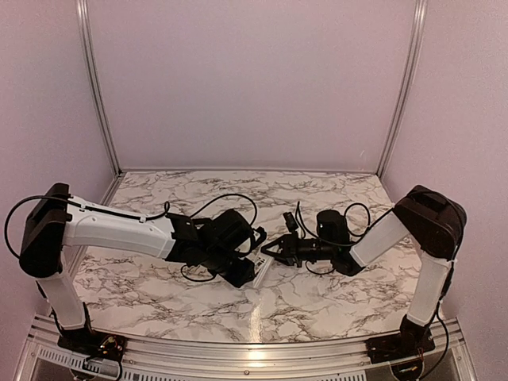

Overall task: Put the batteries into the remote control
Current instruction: Load the battery cover onto the remote control without the battery cover.

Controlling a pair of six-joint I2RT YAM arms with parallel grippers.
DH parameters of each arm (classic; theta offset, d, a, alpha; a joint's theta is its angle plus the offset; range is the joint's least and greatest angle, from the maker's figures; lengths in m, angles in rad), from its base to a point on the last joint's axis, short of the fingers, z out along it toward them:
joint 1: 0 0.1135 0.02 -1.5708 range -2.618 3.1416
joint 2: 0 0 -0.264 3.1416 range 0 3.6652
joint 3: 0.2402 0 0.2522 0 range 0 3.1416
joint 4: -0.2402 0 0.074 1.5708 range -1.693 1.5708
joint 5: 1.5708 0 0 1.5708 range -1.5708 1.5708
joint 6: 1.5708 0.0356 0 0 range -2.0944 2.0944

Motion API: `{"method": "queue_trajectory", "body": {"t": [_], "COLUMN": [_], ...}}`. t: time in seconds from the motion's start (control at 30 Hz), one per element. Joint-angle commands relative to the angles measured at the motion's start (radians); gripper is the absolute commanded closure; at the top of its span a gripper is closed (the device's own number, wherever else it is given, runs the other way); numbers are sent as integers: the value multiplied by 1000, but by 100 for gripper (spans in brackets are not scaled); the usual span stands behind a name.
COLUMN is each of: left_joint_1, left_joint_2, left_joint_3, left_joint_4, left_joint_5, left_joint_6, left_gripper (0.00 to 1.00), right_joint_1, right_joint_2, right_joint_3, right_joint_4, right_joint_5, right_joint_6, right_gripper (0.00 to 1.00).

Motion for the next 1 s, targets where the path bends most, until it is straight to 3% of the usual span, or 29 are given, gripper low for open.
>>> {"method": "queue_trajectory", "body": {"t": [0.0,0.97], "left_joint_1": [-2,-1], "left_joint_2": [26,43], "left_joint_3": [42,15], "left_joint_4": [0,-28], "left_joint_5": [3,-15], "left_joint_6": [17,-10], "left_gripper": [80,80], "right_joint_1": [20,20], "right_joint_2": [8,-16], "right_joint_3": [22,-44], "right_joint_4": [44,104], "right_joint_5": [6,59], "right_joint_6": [-11,22], "right_gripper": [100,100]}}
